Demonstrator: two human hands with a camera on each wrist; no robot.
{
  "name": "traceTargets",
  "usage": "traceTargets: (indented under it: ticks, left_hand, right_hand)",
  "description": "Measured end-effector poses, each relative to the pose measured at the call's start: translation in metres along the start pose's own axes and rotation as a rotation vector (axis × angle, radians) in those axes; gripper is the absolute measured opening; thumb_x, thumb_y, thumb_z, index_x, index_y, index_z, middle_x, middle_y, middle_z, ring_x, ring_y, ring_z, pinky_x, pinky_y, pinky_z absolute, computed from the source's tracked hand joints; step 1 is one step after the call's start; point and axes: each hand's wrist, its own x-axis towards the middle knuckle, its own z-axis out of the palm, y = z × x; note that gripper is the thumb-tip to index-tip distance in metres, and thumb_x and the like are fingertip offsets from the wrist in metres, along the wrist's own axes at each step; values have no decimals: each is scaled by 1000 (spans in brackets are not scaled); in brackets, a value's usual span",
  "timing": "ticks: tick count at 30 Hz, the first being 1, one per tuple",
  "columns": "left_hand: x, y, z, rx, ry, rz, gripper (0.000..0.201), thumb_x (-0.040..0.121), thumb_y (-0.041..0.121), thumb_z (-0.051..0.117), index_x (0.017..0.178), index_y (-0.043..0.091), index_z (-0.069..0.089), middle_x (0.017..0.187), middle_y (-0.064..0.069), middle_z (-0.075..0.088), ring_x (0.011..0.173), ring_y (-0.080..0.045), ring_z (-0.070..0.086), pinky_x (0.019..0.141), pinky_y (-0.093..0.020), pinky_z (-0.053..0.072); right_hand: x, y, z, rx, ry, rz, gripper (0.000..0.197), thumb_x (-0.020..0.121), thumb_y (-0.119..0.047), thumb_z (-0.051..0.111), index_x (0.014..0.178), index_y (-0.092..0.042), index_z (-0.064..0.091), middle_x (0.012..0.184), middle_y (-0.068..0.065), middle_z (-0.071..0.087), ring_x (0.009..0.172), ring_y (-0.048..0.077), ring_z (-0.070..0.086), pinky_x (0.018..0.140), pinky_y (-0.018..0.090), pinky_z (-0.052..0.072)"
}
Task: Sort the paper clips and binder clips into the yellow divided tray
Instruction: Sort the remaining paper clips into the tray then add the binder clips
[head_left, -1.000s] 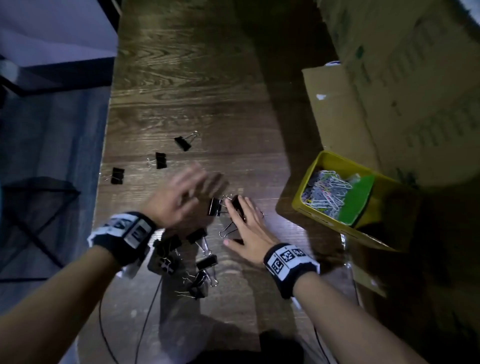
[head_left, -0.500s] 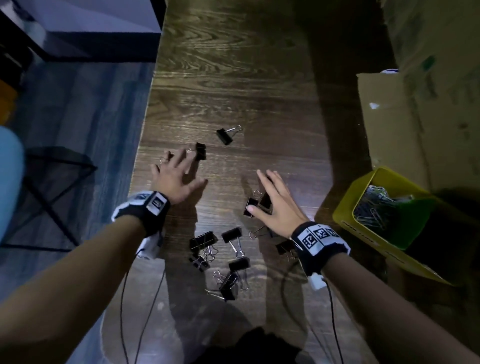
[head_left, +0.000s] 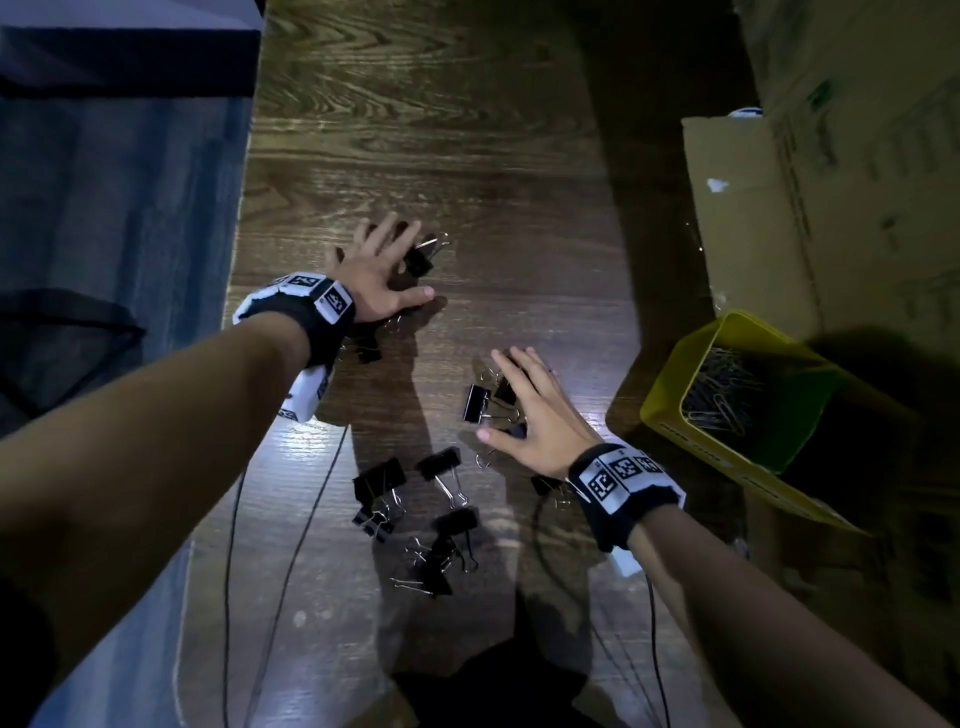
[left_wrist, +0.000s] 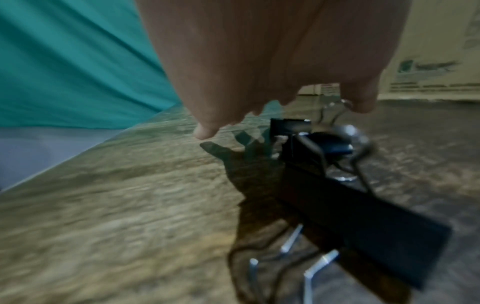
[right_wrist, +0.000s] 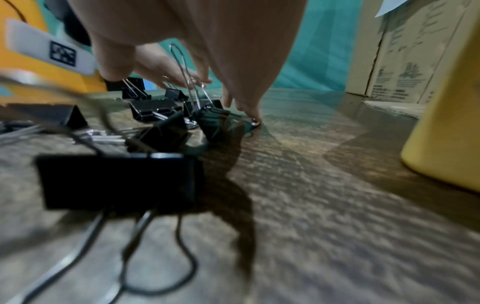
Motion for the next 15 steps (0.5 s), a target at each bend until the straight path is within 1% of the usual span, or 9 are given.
traceTargets:
  ticks: [2,4,7,10,12,15]
  left_hand:
    - [0,5,6,43,-62,60,79,81,69,42,143,45,-1,157,9,-7,143,-23,-9,110,-62,1]
    - [-11,8,14,52,-85,103,75,81,71,38,143,47,2,157,10,-6,143,-24,-11,110,-62,-4]
    - [-40,7,28,54,-117,156,78,73,78,24,142,47,5,156,11,-5,143,-21,-13,110,-59,-8]
    - [-73,3,41,53,-118,197,84,66,84,10,142,48,5,156,10,-5,142,-17,-15,109,-55,-14]
    - [-97,3,52,7,-122,204,87,65,87,4,142,47,4,155,10,-9,140,-15,-19,107,-52,-19]
    - [-130,20,72,-20,-143,187,88,65,87,-1,143,45,-1,151,11,-19,136,-15,-27,105,-49,-23]
  right_hand:
    - [-5,4,2,21,13,-9,87,86,-49,58,149,-31,1,159,2,1,145,17,-10,118,46,1]
    - [-11,8,4,30,22,-25,84,86,-46,59,149,-34,4,158,1,4,145,18,-8,118,45,1]
    - [-19,11,9,27,29,-41,80,86,-45,59,148,-36,9,158,0,10,146,17,-5,119,42,-1]
    - [-27,11,14,28,50,-47,80,85,-47,60,148,-36,12,158,-1,11,146,14,-5,118,40,-4]
    - [-35,9,17,53,57,-35,81,85,-47,61,148,-35,12,158,-1,11,146,14,-5,118,39,-5]
    - [-47,4,27,59,57,-22,84,84,-49,60,148,-36,7,158,-1,6,145,14,-7,118,41,-5]
